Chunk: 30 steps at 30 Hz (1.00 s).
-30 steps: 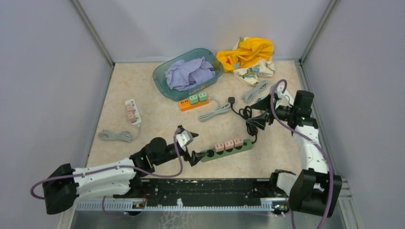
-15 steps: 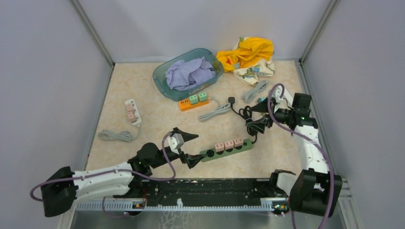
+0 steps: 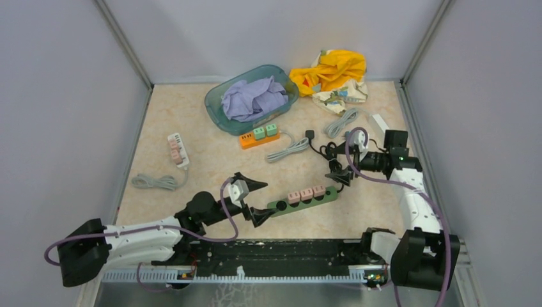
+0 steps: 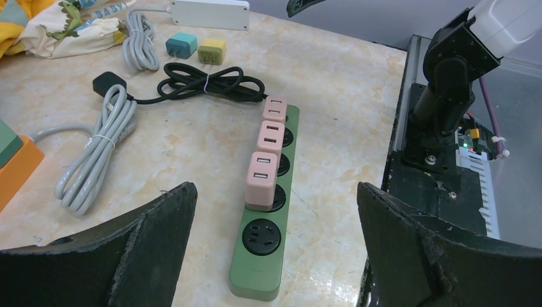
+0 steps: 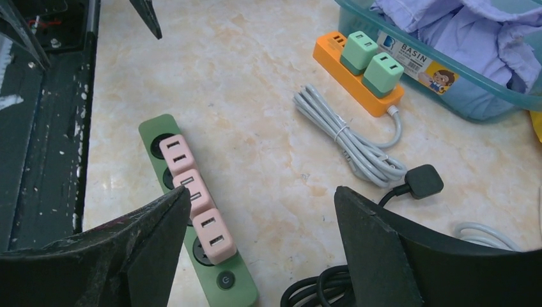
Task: Pull the plug off the socket
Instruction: Move the socket to the center of the board, then remove the plug from the socket.
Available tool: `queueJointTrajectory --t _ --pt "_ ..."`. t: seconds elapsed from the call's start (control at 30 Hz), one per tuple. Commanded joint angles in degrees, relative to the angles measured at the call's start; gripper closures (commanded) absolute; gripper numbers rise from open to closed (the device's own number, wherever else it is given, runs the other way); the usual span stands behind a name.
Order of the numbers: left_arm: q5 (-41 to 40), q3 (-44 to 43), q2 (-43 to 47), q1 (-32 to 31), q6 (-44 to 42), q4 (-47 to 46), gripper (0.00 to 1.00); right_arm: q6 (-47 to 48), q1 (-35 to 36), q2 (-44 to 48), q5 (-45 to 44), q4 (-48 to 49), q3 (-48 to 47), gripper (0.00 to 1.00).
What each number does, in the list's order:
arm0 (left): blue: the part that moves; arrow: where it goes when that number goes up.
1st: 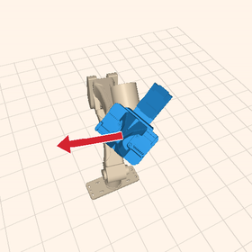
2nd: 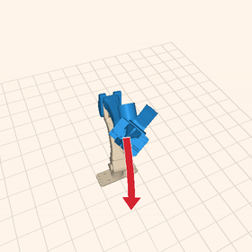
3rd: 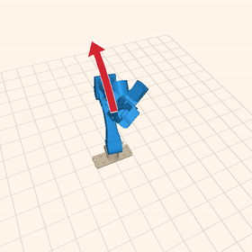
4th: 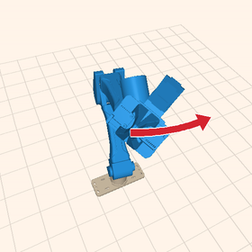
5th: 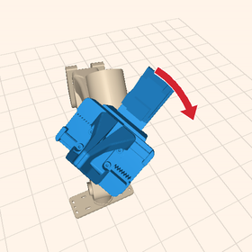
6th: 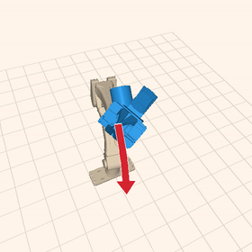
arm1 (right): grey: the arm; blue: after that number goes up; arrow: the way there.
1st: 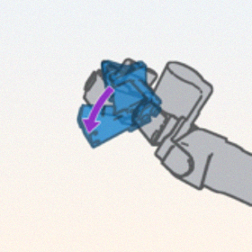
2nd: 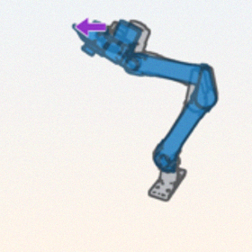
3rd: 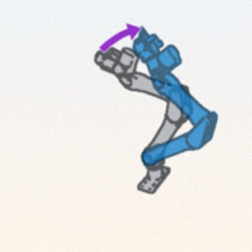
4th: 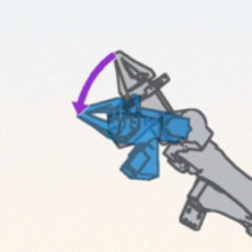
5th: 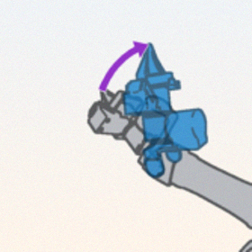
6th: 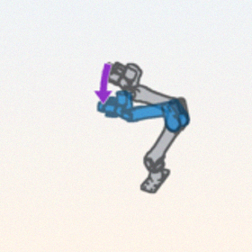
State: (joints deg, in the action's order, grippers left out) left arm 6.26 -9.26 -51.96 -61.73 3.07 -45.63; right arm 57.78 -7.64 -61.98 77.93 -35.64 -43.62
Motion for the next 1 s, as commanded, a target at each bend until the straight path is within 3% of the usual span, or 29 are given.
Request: queueJointTrajectory --t 0.0,0.43,0.97 --pt "0.9 1.0 -0.7 -0.1 0.8 -3.8 0.0 8.0 2.4 1.1 -3.4 -1.1 -0.7 0.17" --pt "1.1 1.2 -3.3 -0.2 1.1 -5.5 0.0 27.3 9.2 -1.6 -13.2 -12.3 -0.7 0.19" --pt "1.2 1.2 -4.7 -0.1 1.0 -6.4 0.0 27.5 19.4 -8.6 -27.4 -10.0 0.4 0.35"
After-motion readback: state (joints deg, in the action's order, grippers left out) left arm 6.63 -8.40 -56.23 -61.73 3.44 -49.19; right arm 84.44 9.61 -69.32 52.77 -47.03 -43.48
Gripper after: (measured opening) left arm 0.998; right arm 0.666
